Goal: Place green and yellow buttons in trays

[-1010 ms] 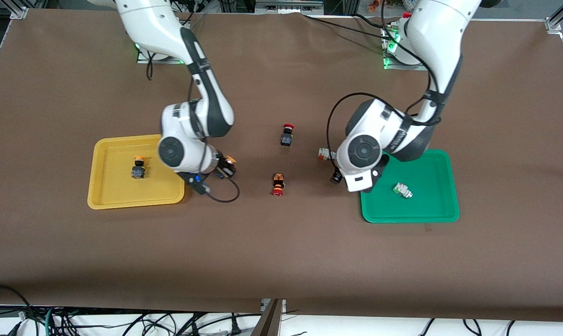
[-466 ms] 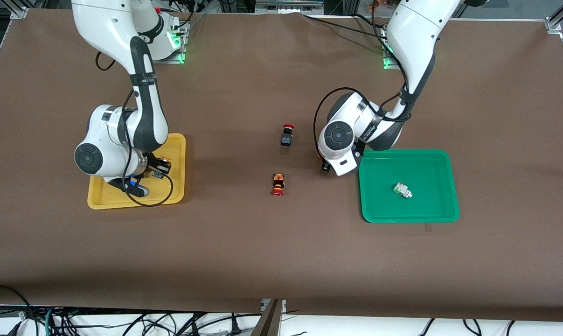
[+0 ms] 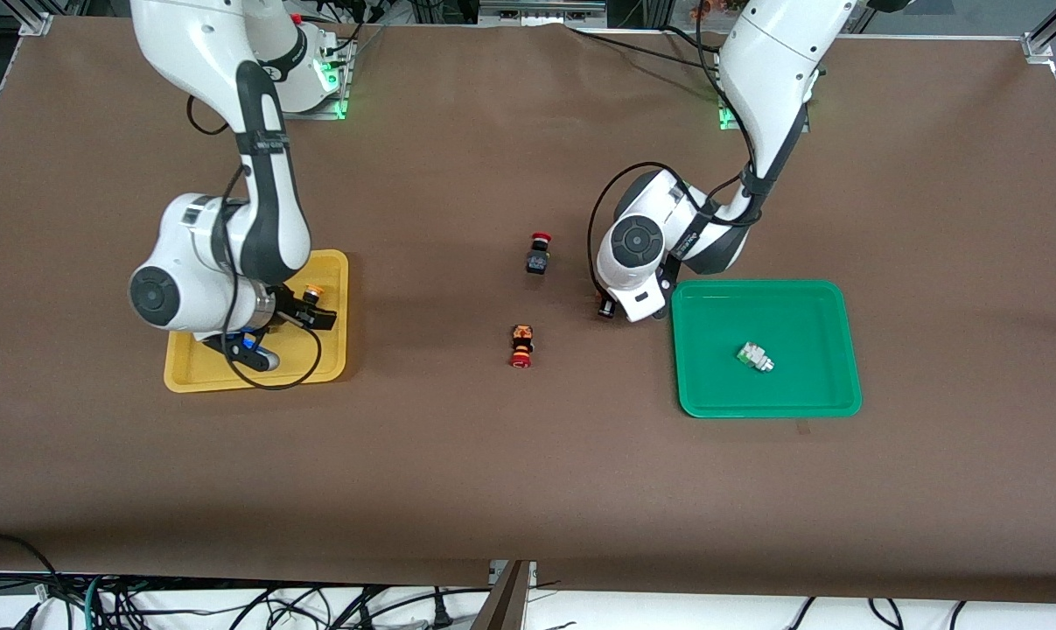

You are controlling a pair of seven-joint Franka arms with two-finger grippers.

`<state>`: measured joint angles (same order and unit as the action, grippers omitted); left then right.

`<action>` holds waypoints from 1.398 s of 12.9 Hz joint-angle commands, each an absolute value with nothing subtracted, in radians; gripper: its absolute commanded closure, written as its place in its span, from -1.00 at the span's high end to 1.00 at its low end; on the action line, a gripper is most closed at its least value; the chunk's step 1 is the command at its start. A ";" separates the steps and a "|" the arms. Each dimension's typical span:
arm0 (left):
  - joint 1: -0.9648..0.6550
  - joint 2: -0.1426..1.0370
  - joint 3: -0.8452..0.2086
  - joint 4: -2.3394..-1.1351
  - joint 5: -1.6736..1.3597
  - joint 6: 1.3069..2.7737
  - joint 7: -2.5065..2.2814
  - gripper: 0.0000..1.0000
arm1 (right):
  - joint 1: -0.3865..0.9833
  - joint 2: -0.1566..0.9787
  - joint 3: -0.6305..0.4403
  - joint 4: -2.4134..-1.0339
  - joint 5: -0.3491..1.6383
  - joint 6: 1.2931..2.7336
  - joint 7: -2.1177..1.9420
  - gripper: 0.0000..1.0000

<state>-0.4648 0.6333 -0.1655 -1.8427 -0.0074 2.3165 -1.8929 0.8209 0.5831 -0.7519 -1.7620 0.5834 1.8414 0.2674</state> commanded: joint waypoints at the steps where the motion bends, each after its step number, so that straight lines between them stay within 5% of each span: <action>1: -0.471 0.609 -0.163 -1.858 -0.028 2.315 -1.867 -1.00 | 0.909 0.508 -0.854 -1.671 0.540 1.707 0.316 0.98; 3: -0.454 0.585 -0.161 -1.832 -0.028 2.254 -1.809 -1.00 | 0.991 0.407 -0.909 -1.671 0.458 1.695 0.319 0.98; 8: -0.234 0.488 -0.153 -1.645 -0.014 1.745 -1.337 -1.00 | 0.964 0.246 -0.897 -1.574 0.305 1.516 0.293 0.98; 9: -0.186 0.483 -0.152 -1.641 -0.011 1.737 -1.240 -1.00 | 0.881 0.236 -0.832 -1.556 0.290 1.478 0.287 0.98; 12: -0.048 0.495 -0.153 -1.644 0.095 1.759 -0.978 -1.00 | 0.466 0.120 -0.370 -1.545 0.111 1.463 0.245 0.99; 15: 0.055 0.584 -0.153 -1.666 0.107 1.885 -0.749 -1.00 | 0.222 0.043 -0.135 -1.565 0.071 1.434 0.194 0.99; 16: 0.072 0.600 -0.153 -1.686 0.107 1.923 -0.700 -0.81 | 0.171 0.020 -0.106 -1.578 0.071 1.434 0.145 0.99; 18: 0.084 0.597 -0.153 -1.695 0.107 1.941 -0.678 0.99 | 0.146 -0.017 -0.094 -1.607 0.063 1.439 0.117 0.99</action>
